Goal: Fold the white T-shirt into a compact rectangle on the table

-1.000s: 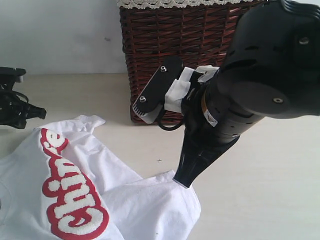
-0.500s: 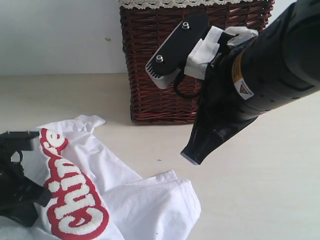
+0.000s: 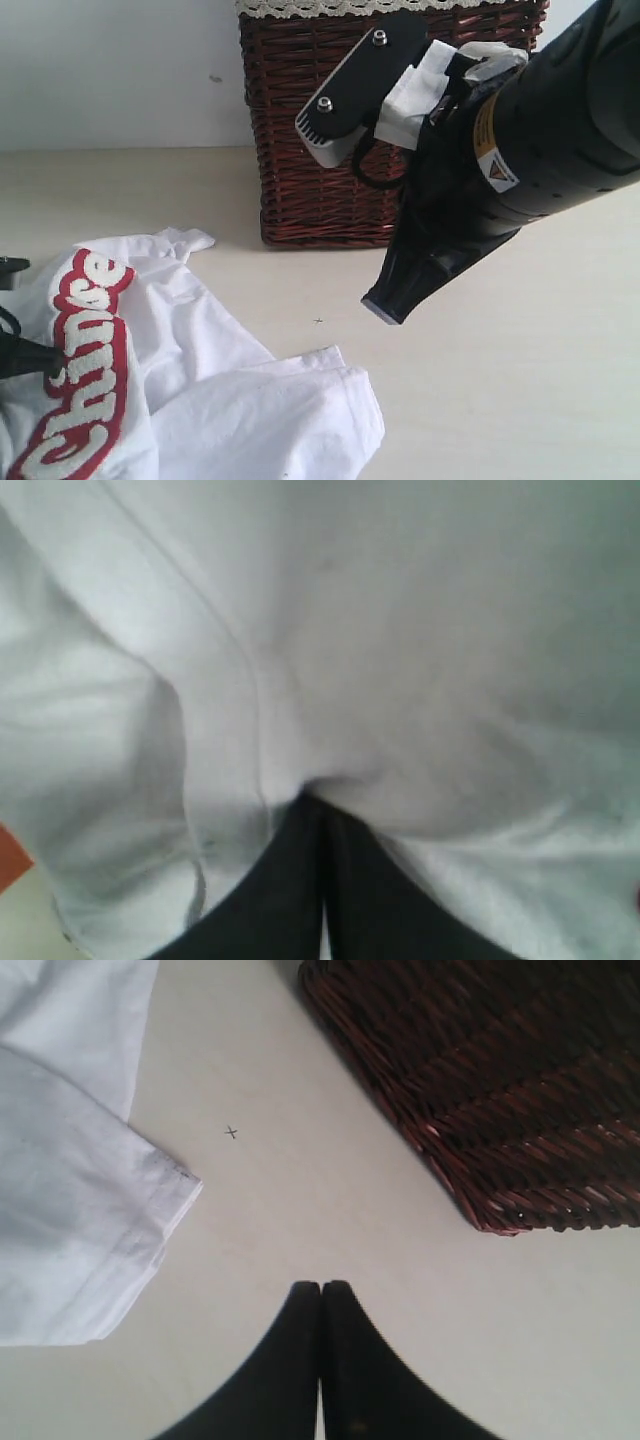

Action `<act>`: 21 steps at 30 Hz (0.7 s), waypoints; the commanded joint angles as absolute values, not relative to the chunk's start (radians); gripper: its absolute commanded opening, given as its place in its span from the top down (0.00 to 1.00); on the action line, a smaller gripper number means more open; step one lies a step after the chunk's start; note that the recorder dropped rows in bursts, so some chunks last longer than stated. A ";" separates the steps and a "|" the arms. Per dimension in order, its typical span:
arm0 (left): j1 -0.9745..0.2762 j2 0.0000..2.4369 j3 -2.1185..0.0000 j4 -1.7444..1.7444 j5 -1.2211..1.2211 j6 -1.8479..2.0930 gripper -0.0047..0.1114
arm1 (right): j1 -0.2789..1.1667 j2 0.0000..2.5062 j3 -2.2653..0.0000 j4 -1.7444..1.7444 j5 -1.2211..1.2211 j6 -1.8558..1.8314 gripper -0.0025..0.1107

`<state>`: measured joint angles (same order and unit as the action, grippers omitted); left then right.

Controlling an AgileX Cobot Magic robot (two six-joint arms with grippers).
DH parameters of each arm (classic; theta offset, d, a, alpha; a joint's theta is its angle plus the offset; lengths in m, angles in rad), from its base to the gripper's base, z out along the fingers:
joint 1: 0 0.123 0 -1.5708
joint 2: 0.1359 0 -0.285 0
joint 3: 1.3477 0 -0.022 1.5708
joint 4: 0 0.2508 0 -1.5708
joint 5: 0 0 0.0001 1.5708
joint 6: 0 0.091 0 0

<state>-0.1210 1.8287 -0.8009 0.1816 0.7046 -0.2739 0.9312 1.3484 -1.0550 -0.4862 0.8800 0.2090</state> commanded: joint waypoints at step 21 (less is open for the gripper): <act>0.161 1.558 -1.039 -0.187 0.658 0.148 0.96 | 0.856 1.593 -1.054 -0.280 0.639 0.158 0.98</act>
